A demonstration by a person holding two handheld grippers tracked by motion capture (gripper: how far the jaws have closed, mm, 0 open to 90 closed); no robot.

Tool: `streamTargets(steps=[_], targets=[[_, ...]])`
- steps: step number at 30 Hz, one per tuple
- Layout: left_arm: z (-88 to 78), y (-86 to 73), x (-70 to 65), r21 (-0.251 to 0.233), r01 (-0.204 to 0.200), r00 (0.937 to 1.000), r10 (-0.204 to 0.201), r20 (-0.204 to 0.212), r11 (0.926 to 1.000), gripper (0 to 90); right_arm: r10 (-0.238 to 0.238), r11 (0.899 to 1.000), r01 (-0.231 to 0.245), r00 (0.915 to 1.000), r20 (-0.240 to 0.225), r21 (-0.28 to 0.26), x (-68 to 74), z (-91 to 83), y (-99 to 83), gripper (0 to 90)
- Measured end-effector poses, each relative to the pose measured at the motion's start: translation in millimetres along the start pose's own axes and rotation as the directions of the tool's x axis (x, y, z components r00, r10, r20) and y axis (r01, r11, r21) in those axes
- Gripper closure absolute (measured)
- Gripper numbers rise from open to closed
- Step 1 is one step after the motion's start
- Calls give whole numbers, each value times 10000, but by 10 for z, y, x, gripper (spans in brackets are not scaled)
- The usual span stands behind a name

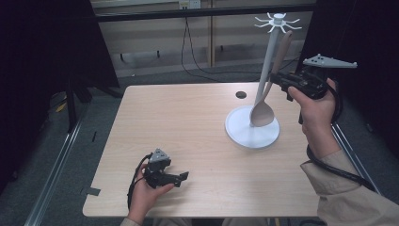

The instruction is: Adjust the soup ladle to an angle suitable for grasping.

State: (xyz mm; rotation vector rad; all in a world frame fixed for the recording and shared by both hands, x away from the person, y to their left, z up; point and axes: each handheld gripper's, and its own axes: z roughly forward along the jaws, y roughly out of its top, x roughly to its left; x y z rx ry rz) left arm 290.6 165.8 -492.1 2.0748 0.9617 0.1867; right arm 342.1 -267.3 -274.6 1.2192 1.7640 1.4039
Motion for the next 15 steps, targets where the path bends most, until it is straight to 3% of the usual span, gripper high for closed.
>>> streamTargets(steps=[15], targets=[[10, -2, -2, 35, 4, 10000, -4, 73, 10000, 96, 25, 9998, -29, 9997, 233, 210, -23, 62, 43, 770]])
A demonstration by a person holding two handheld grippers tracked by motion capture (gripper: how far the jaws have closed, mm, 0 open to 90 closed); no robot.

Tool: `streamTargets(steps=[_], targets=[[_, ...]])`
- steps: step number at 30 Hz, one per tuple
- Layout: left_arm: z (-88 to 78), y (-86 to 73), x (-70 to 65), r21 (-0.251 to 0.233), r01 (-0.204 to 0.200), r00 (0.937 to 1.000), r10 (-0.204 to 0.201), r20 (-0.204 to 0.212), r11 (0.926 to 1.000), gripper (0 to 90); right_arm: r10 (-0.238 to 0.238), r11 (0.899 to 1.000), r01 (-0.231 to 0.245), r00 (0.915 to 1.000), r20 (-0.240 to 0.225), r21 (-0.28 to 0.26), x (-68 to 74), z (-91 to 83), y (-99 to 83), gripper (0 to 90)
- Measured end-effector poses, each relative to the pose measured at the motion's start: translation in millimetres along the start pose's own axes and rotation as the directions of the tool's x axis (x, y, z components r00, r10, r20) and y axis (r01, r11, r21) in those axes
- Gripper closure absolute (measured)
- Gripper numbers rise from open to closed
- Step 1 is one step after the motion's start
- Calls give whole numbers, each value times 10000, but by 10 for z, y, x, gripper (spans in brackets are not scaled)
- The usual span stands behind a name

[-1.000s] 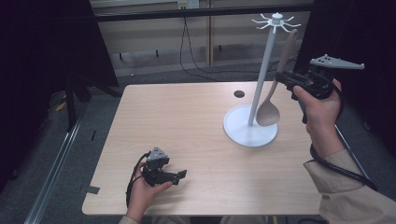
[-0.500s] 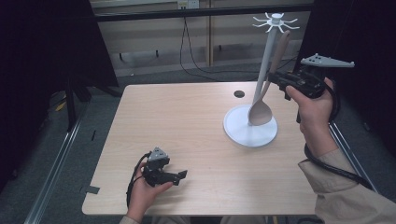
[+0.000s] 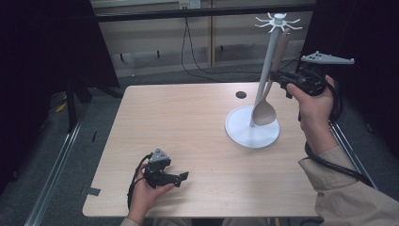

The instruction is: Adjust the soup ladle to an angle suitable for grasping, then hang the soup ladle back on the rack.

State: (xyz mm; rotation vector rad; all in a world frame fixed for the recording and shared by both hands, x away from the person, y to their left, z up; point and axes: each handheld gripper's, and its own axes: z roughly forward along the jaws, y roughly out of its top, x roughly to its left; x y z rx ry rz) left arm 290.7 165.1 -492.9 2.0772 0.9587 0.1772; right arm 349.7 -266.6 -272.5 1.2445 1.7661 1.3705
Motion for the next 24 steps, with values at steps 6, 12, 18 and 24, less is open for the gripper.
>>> streamTargets(steps=[6, 12, 18, 24], targets=[[-2, 3, -5, -49, 28, 10000, -28, 6, 10000, 96, 0, 10000, 0, 10000, 59, -8, -3, 30, -5, 770], [-23, 4, 9, -97, 46, 10000, -46, -3, 9999, 96, 28, 9998, -25, 9999, 164, -187, -4, 61, -40, 768], [-28, 8, 6, -118, 35, 10000, -35, 16, 9999, 96, 51, 9996, -44, 9997, 257, -269, -1, 81, -50, 766], [-30, 5, 6, -102, 14, 10000, -15, -46, 9999, 96, 63, 9992, -54, 9997, 253, -385, 2, 100, -61, 763]])
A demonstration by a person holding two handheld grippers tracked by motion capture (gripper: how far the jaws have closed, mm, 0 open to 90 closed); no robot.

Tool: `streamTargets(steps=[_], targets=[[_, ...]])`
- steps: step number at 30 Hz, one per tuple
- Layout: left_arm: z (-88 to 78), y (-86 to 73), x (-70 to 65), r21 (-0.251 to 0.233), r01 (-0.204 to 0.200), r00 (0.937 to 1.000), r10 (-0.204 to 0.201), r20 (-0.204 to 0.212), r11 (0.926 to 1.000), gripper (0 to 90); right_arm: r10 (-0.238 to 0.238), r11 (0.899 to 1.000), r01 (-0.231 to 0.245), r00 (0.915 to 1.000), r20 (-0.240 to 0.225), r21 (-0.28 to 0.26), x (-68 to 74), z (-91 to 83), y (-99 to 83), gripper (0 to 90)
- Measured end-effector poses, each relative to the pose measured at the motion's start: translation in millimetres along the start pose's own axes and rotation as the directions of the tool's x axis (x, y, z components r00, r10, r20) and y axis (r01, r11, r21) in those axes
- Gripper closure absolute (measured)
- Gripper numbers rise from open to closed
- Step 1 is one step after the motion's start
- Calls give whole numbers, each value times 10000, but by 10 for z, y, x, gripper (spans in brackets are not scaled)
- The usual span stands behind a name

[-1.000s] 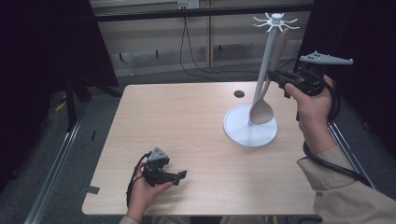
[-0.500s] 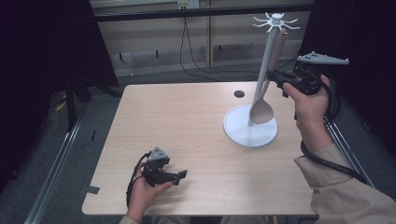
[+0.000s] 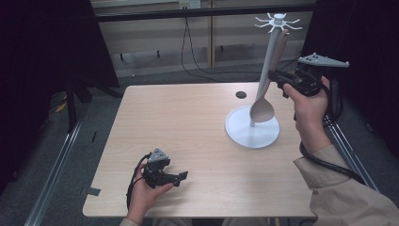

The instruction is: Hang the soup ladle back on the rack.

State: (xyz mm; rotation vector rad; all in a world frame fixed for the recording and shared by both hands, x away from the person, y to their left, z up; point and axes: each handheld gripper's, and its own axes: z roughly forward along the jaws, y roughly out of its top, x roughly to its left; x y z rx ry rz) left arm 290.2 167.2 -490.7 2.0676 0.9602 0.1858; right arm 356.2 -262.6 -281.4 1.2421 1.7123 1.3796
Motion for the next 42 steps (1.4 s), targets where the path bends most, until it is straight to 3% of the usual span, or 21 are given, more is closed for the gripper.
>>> streamTargets(steps=[17, 24, 35, 42], targets=[[8, 9, -7, -14, 11, 10000, -11, 11, 10000, 96, 58, 10000, -58, 10000, 56, -27, -16, 14, -8, 753], [5, 10, -6, -31, 0, 10000, 0, 48, 10000, 96, 163, 9999, -162, 9998, 75, -52, -7, 22, -16, 697], [-12, 13, -4, -25, -21, 10000, 21, 38, 10000, 96, 85, 10000, -85, 9999, 83, -2, 43, 32, -12, 532], [-7, 7, -1, -14, 7, 10000, -7, 84, 10000, 96, 253, 9996, -255, 9994, 231, 72, 69, 17, -40, 369]])
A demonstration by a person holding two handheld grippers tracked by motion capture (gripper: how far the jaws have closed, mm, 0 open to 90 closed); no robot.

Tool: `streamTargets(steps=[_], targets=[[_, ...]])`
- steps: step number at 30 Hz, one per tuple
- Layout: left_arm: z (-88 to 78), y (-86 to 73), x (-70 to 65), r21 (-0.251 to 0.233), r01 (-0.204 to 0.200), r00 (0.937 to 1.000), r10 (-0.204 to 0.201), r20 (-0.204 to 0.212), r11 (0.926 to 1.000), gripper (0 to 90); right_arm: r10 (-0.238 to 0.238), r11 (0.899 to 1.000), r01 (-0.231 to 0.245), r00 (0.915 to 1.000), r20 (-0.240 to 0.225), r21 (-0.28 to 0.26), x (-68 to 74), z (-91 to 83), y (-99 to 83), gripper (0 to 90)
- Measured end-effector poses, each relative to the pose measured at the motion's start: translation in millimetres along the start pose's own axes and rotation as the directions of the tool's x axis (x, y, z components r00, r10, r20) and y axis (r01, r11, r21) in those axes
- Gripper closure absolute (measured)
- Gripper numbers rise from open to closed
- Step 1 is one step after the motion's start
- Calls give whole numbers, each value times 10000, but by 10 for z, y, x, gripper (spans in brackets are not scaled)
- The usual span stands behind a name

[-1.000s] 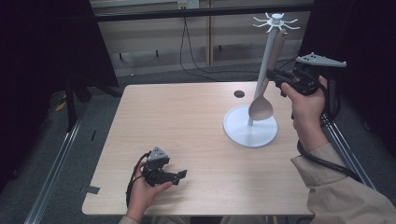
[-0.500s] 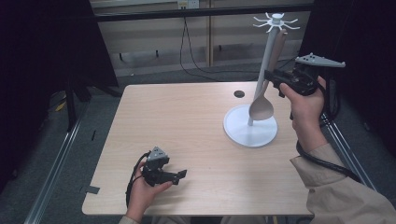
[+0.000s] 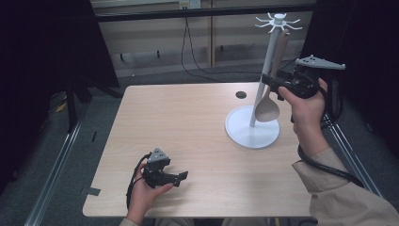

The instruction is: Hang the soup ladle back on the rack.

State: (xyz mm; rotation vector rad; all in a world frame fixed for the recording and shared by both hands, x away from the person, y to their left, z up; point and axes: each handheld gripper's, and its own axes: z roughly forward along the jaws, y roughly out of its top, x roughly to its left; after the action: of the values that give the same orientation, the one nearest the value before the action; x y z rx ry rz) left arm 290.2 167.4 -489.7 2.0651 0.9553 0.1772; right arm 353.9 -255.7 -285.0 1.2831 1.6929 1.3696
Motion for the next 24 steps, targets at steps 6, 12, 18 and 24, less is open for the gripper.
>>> streamTargets(steps=[6, 12, 18, 24], targets=[[28, 27, -25, 18, -125, 9999, 125, -8, 9999, 96, -11, 10000, 11, 10000, -10, 96, 5, -24, -53, 301], [39, 19, -32, 22, -63, 10000, 63, 38, 10000, 96, -127, 9997, 129, 9999, -91, 211, 32, -87, -132, 252], [37, 28, -38, 44, -185, 9998, 185, 89, 9998, 96, -77, 9995, 82, 9998, -162, 298, 25, -132, -206, 221], [36, 26, -38, 81, -207, 9998, 207, 46, 9998, 96, -206, 9987, 220, 9992, -332, 451, 40, -163, -290, 203]])
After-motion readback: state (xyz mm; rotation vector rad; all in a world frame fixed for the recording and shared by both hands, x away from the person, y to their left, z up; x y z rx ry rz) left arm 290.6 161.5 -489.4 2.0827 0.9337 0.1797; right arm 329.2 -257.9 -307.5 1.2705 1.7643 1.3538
